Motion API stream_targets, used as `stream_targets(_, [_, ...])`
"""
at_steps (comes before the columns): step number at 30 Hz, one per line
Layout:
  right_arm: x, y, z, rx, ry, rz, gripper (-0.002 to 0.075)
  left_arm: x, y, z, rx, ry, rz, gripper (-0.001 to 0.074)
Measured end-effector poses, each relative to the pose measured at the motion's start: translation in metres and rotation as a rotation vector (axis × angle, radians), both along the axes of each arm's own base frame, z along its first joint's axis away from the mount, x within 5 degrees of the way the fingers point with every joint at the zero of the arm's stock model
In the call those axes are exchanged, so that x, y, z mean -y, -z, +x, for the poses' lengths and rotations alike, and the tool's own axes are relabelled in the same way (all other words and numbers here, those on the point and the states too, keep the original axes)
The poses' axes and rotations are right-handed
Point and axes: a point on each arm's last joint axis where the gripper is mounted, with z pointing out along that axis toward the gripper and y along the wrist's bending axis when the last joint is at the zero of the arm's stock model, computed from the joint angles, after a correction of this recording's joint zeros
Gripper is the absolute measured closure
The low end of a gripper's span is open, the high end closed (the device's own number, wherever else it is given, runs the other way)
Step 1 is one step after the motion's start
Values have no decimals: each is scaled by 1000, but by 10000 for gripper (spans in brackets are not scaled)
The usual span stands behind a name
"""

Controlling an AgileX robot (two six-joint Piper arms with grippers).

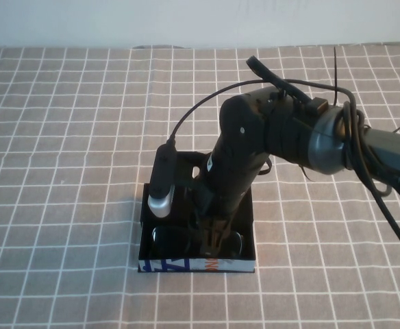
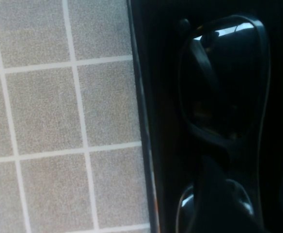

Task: Take glasses out of glasses case
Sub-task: Pick up the glasses from the glasses case

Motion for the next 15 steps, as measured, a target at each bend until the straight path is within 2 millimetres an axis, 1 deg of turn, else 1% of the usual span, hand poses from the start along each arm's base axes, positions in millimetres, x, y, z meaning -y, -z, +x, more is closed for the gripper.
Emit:
stream_targets(6, [-2,15,3,-27,0,-24,437,0,0,0,0,0,0,739])
stream_targets(15, [-3,18,3,-31,-1,-27,435,0,0,0,0,0,0,739])
